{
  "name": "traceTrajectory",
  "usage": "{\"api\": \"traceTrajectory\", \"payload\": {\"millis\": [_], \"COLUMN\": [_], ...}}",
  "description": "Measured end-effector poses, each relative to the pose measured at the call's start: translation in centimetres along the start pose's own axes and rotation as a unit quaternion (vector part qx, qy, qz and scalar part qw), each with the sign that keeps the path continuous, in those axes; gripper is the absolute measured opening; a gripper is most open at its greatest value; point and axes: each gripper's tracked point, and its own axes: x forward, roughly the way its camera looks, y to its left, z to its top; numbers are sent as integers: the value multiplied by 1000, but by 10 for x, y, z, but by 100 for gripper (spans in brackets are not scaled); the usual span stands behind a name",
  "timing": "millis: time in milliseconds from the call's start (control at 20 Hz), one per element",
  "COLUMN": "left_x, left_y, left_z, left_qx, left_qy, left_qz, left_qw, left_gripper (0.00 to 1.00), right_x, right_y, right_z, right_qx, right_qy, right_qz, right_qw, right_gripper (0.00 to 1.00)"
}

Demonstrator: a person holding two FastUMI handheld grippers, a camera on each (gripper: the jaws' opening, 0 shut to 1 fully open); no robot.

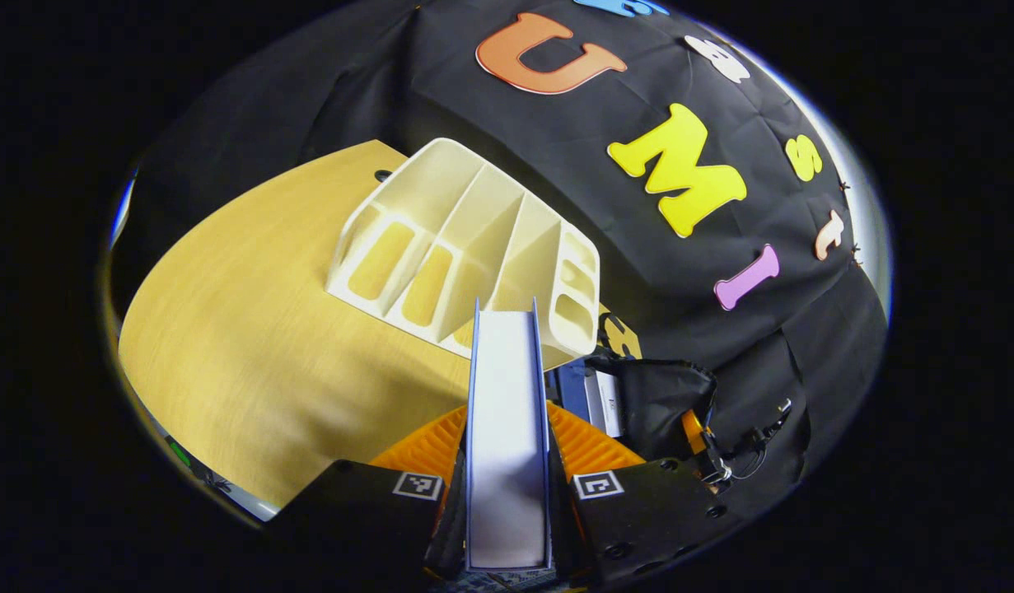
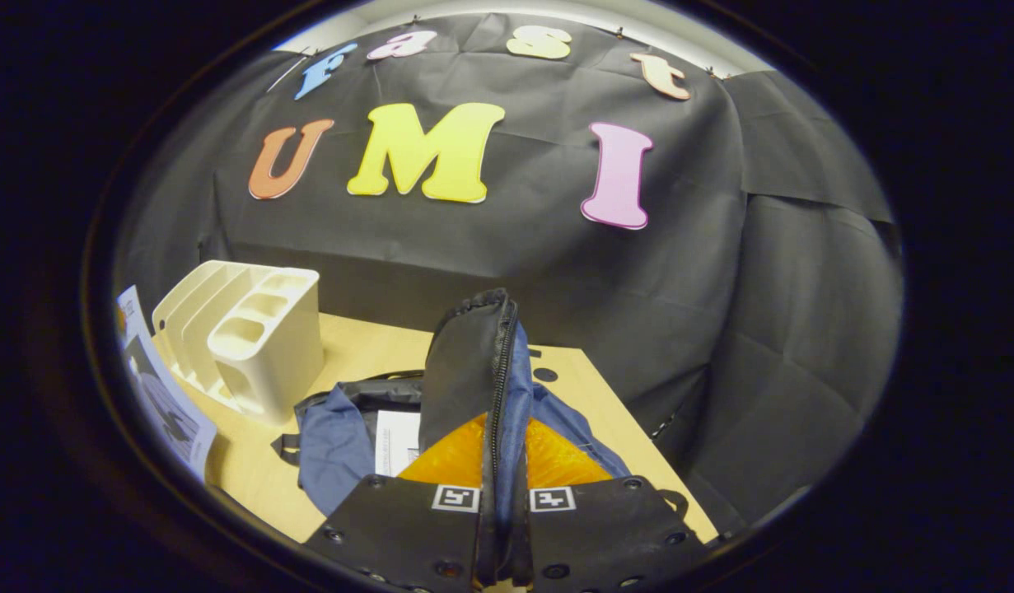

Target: Open the schoolbag, grab two books from the bookshelf and put them into the schoolbag.

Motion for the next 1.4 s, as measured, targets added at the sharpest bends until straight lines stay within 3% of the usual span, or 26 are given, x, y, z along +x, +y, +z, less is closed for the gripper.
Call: {"api": "traceTrajectory", "payload": {"millis": [350, 650, 950, 1200, 1400], "left_x": [51, 112, 171, 188, 201], "left_y": [-78, -115, -131, -142, -142], "left_z": [-5, -14, -8, -22, -28], "left_qx": [-57, -82, -114, -107, -12], "left_qy": [14, 31, -1, -11, -66], "left_qz": [-121, -148, -126, -119, -64], "left_qw": [991, 985, 986, 987, 996], "left_gripper": [44, 44, 43, 43, 43], "right_x": [-7, -7, -5, -4, -5], "right_y": [-1, -4, -3, -5, -1], "right_z": [15, 27, 27, 26, 29], "right_qx": [-8, -20, -35, -41, -45], "right_qy": [-15, -26, -25, -30, -39], "right_qz": [1, 4, 13, 18, 27], "right_qw": [1000, 999, 999, 999, 998], "right_gripper": [7, 7, 7, 7, 7]}}
